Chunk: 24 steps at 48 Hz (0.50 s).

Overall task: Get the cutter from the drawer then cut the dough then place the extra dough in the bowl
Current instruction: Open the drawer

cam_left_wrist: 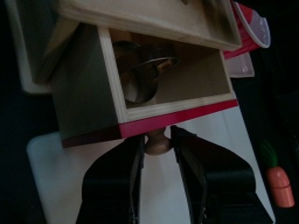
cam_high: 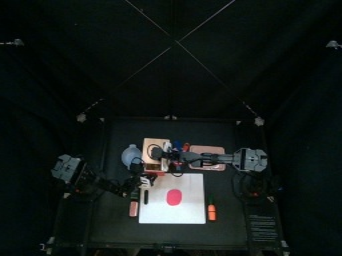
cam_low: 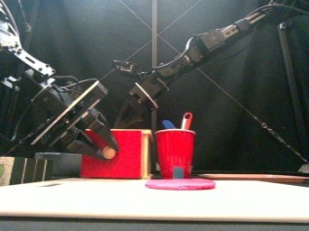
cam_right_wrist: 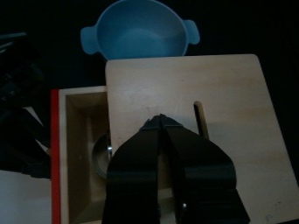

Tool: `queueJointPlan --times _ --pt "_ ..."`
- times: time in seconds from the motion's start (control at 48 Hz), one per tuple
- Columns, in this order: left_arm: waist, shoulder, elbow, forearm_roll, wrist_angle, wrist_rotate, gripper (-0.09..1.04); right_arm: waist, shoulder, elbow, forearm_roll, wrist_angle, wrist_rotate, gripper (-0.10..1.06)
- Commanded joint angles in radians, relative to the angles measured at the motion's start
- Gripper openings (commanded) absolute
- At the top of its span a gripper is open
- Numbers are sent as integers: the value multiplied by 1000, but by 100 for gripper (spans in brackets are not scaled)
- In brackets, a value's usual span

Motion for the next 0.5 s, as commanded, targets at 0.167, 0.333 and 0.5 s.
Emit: queueJointPlan --times 0.167,0.333,0.5 --pt "-46 -3 -29 -15 -3 2 58 0 -12 3 3 21 0 3" --pt "-61 5 -32 -20 -3 2 58 2 -12 3 3 20 0 3" --pt "-61 14 -15 -31 -25 5 59 6 -12 -2 2 21 0 3"
